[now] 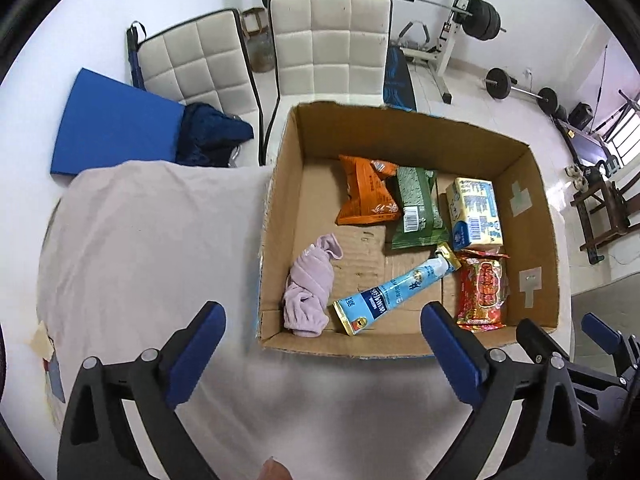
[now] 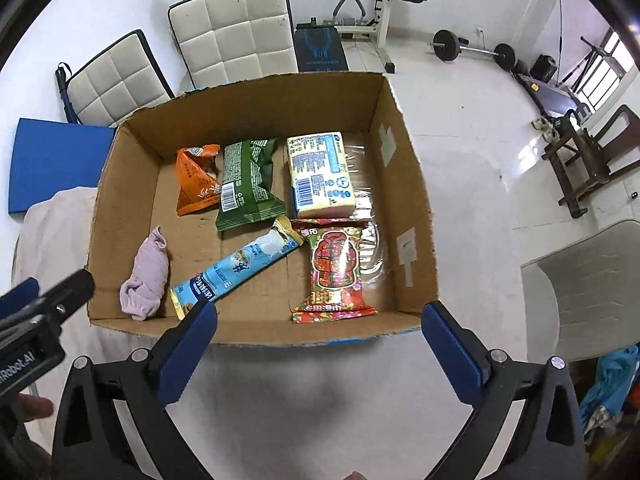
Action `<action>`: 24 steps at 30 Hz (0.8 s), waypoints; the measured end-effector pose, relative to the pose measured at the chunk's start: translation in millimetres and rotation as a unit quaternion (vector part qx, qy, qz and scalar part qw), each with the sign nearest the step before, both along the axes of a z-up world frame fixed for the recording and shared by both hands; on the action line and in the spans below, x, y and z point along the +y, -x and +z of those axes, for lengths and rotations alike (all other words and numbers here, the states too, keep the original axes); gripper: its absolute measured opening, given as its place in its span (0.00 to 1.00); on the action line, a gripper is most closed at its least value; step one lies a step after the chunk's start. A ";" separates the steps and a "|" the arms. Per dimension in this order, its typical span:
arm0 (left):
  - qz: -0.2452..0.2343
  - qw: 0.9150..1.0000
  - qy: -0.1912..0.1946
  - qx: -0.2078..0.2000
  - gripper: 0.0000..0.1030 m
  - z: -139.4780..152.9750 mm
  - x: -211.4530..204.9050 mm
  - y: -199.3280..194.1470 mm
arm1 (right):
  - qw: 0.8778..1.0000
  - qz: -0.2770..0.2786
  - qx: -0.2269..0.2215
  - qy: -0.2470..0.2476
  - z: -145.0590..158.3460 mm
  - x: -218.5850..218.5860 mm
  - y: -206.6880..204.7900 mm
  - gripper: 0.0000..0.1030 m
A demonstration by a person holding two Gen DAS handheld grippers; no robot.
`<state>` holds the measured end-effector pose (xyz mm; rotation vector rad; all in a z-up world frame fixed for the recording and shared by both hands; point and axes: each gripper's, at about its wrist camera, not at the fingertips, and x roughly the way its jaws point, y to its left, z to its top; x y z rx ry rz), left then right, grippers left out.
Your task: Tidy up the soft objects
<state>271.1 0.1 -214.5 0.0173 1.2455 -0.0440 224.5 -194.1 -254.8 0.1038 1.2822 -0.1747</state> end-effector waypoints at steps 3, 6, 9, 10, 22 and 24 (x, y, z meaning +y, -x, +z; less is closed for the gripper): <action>0.000 1.000 0.002 -0.011 0.99 11.5 -1.4 8.3 | 1.000 0.003 -0.006 0.005 7.6 0.3 6.7 1.00; -0.005 1.000 0.000 -0.010 0.99 23.4 -5.4 19.8 | 1.000 0.006 -0.014 0.006 20.0 -1.7 17.5 1.00; -0.007 1.000 -0.009 -0.019 0.99 40.6 -10.1 38.3 | 1.000 0.005 -0.031 -0.001 36.7 -6.1 31.6 1.00; -0.008 1.000 -0.009 -0.024 0.99 46.9 -11.9 45.4 | 0.999 0.006 -0.039 -0.001 44.8 -7.6 37.9 1.00; -0.009 0.996 -0.001 -0.089 0.99 140.7 -15.7 139.5 | 0.993 0.029 -0.116 0.001 163.7 -18.3 143.9 1.00; -0.009 0.995 0.004 -0.094 0.99 156.7 -13.5 152.6 | 0.991 0.033 -0.128 0.000 181.4 -19.0 158.9 1.00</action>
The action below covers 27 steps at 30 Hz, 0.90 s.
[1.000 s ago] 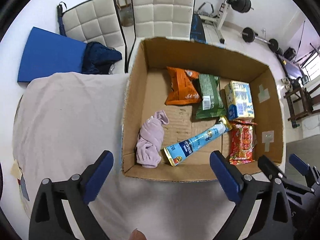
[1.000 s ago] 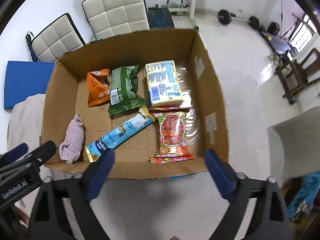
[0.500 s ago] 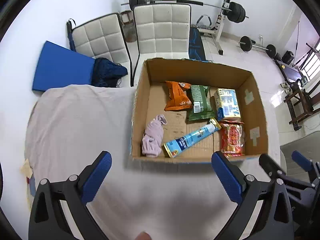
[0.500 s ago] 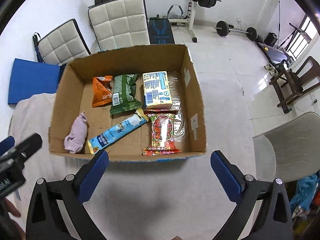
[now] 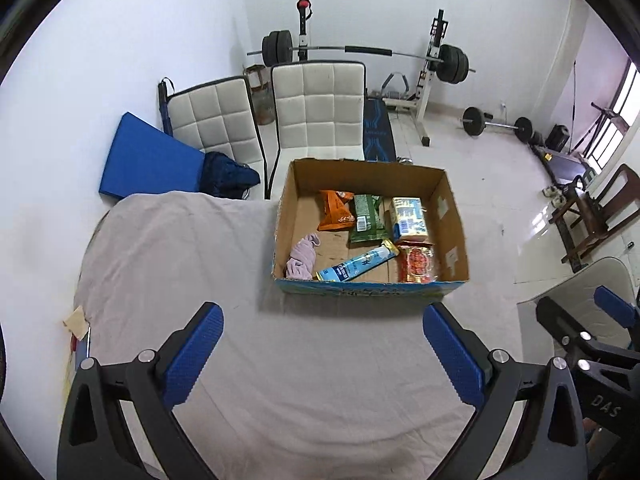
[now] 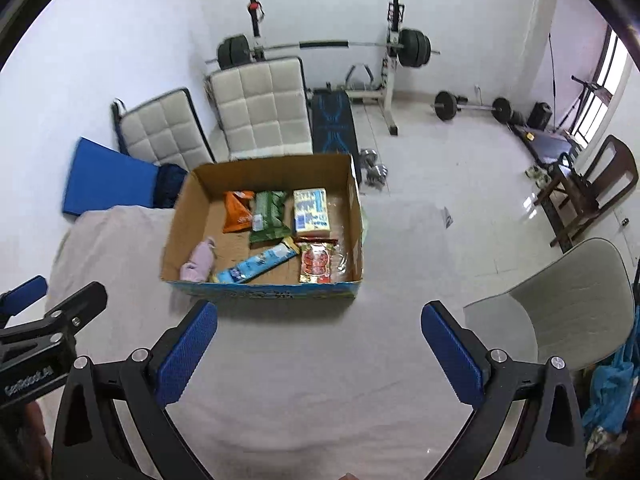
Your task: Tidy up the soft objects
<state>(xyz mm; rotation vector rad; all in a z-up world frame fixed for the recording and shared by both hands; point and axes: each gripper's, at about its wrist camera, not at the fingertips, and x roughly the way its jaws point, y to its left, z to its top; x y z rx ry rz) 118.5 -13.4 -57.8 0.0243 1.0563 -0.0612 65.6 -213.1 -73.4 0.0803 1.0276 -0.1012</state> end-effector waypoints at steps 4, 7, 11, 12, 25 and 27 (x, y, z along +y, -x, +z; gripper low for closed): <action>-0.003 1.000 0.013 -0.005 0.99 21.7 0.7 18.9 | 1.000 0.010 -0.019 -0.007 36.9 0.2 29.2 1.00; -0.008 1.000 0.009 -0.014 0.99 36.4 -2.9 33.8 | 0.999 0.020 -0.028 -0.008 58.9 3.0 49.1 1.00; -0.012 0.999 0.013 -0.030 0.99 54.1 -5.2 53.7 | 0.999 0.032 -0.036 -0.012 82.5 8.0 72.9 1.00; -0.011 0.999 0.013 -0.036 0.99 58.4 -5.1 58.2 | 0.999 0.035 -0.038 -0.013 87.7 9.1 79.1 1.00; 0.004 0.998 0.025 -0.050 0.99 74.4 5.6 82.0 | 0.999 0.026 -0.042 -0.005 112.3 3.9 114.0 1.00; 0.006 0.999 0.024 -0.047 0.99 73.9 5.7 82.5 | 0.999 0.026 -0.046 0.000 115.6 3.0 115.6 1.00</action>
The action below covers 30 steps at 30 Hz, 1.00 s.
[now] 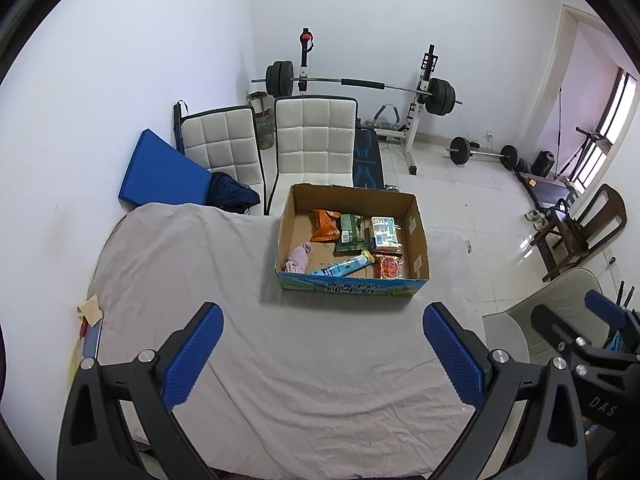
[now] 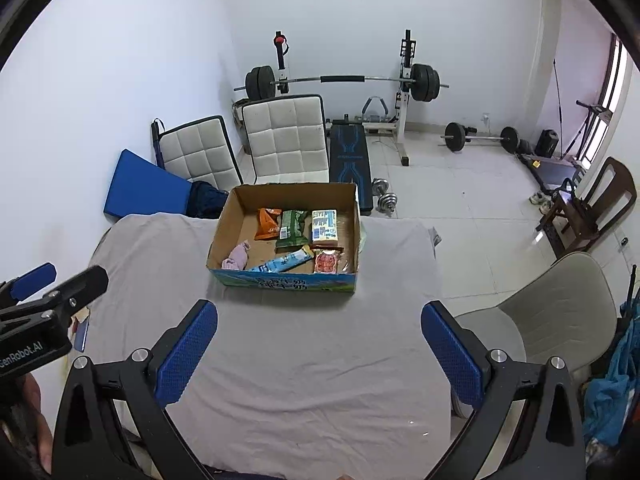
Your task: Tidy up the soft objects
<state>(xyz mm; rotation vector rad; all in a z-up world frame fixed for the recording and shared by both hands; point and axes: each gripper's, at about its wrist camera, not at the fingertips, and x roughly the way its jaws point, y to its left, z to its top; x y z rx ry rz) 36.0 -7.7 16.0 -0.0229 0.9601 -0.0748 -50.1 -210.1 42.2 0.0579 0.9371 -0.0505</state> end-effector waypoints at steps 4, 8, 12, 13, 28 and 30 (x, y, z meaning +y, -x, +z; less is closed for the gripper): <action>0.001 1.000 -0.006 0.000 0.99 -1.9 -1.8 -3.3 | 1.000 -0.005 -0.010 0.005 7.4 -3.6 -0.3 1.00; -0.004 1.000 -0.010 -0.011 0.99 -2.6 -5.5 -7.6 | 1.000 -0.011 -0.017 0.007 10.8 -6.4 -7.9 1.00; -0.004 1.000 -0.009 -0.020 1.00 -2.3 -6.7 -14.4 | 1.000 -0.018 -0.021 0.008 11.0 -9.1 -18.3 1.00; -0.002 1.000 -0.011 -0.023 1.00 -2.0 -7.0 -16.4 | 0.999 -0.020 -0.023 0.009 11.2 -9.9 -21.1 1.00; 0.014 0.999 -0.020 -0.031 1.00 -2.9 -3.3 -32.5 | 0.999 -0.028 -0.029 0.019 12.1 -12.4 -39.3 1.00; 0.013 0.999 -0.020 -0.029 1.00 -3.5 -3.4 -33.3 | 0.999 -0.027 -0.029 0.018 10.9 -12.7 -41.3 1.00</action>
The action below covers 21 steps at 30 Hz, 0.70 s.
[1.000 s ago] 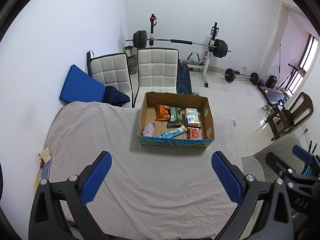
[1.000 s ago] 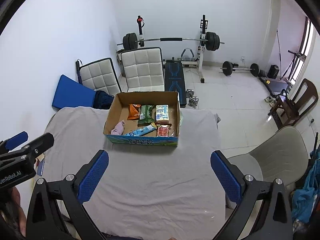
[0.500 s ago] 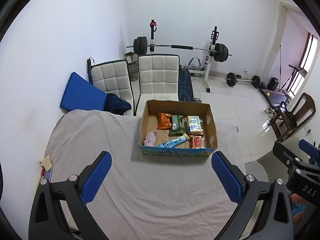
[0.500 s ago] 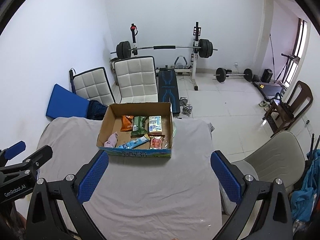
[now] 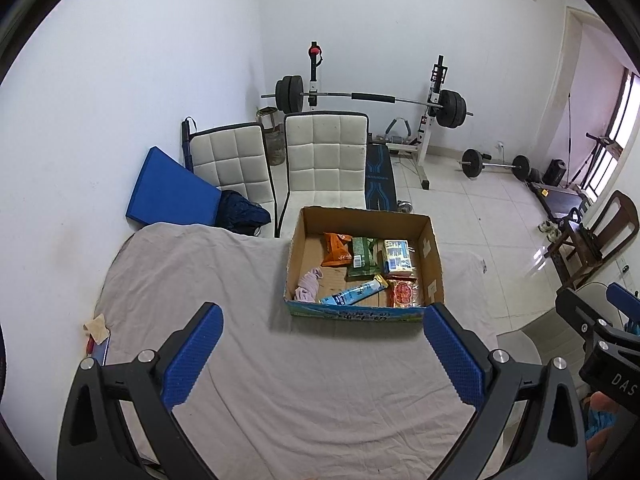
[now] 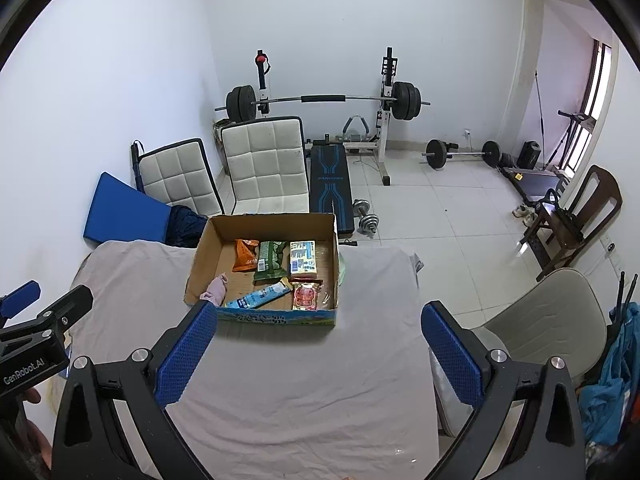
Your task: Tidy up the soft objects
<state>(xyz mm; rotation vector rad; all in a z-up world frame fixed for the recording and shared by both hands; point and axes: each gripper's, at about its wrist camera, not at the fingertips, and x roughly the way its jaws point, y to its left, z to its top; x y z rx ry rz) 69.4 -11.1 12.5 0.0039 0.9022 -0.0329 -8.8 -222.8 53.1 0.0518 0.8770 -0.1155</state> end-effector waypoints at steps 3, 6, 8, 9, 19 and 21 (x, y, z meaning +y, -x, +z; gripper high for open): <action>-0.002 1.000 0.000 0.002 1.00 -0.5 -1.4 -2.4 | 1.000 0.000 0.000 0.001 0.1 0.2 -0.4 1.00; -0.002 1.000 -0.001 0.001 1.00 -0.6 -2.1 -2.4 | 1.000 0.000 0.001 0.001 0.2 0.4 -2.5 1.00; -0.002 1.000 0.001 0.001 1.00 -0.6 -2.3 -2.1 | 1.000 0.000 0.000 0.001 0.4 0.2 -0.7 1.00; -0.001 1.000 0.000 0.001 1.00 -0.6 -2.4 -2.3 | 1.000 0.000 -0.001 0.002 0.6 0.4 -2.4 1.00; -0.001 1.000 -0.001 0.003 1.00 -2.3 -4.7 -5.9 | 1.000 0.000 -0.001 0.004 -1.5 -2.6 -7.7 1.00; 0.001 1.000 0.000 0.005 1.00 -4.2 -5.7 -6.2 | 1.000 0.001 -0.001 0.005 -2.3 -2.7 -8.9 1.00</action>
